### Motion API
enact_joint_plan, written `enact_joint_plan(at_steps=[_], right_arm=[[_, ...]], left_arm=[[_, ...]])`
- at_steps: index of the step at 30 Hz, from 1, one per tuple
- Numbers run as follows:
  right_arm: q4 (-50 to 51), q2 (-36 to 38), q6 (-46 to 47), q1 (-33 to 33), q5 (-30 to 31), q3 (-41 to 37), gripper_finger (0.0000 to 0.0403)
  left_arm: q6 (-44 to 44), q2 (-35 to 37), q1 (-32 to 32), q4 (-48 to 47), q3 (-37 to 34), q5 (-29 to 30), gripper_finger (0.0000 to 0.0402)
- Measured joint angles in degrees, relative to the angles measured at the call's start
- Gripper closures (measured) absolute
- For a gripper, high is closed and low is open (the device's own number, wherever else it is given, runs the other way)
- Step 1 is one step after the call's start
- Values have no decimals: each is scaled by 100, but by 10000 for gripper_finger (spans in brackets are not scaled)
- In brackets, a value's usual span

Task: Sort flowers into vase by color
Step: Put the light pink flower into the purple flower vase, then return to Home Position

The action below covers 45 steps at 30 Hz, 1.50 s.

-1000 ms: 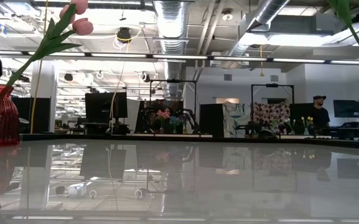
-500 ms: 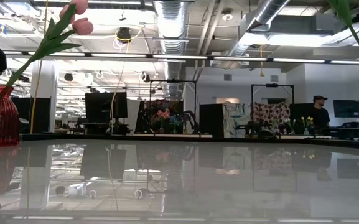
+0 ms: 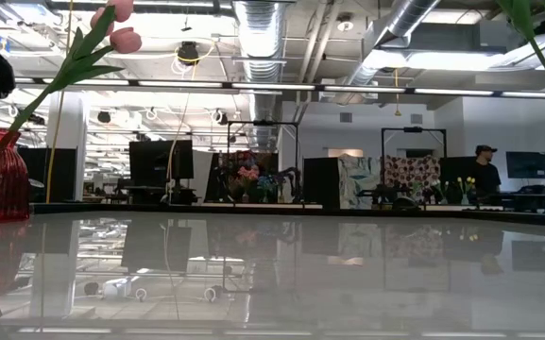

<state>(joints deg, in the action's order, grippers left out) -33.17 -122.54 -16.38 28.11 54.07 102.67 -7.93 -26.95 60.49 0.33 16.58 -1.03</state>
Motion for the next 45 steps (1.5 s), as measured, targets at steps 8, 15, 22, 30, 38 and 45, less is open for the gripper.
enact_joint_plan(at_steps=[8, 15, 22, 30, 38, 45], right_arm=[[-2, 0, 0, -51, 0, 0, 143], [-2, 0, 0, -50, 0, 0, 143], [-4, 0, 0, -50, 0, 0, 143], [-4, 0, -2, -50, 0, 0, 143], [-3, 0, -52, -50, 1, 0, 143], [951, 444, -62, -42, 229, 0, 143]], left_arm=[[-58, -1, 0, 45, 0, 150, 362], [-251, -1, 0, 43, 0, 153, 316], [-868, -1, 0, -762, 294, 80, 297], [-1478, -1, 0, -2028, 987, 154, 297], [-2387, -1, -2, -3210, 1801, 249, 297], [-3203, 0, -4, -4788, 2401, 1016, 297]])
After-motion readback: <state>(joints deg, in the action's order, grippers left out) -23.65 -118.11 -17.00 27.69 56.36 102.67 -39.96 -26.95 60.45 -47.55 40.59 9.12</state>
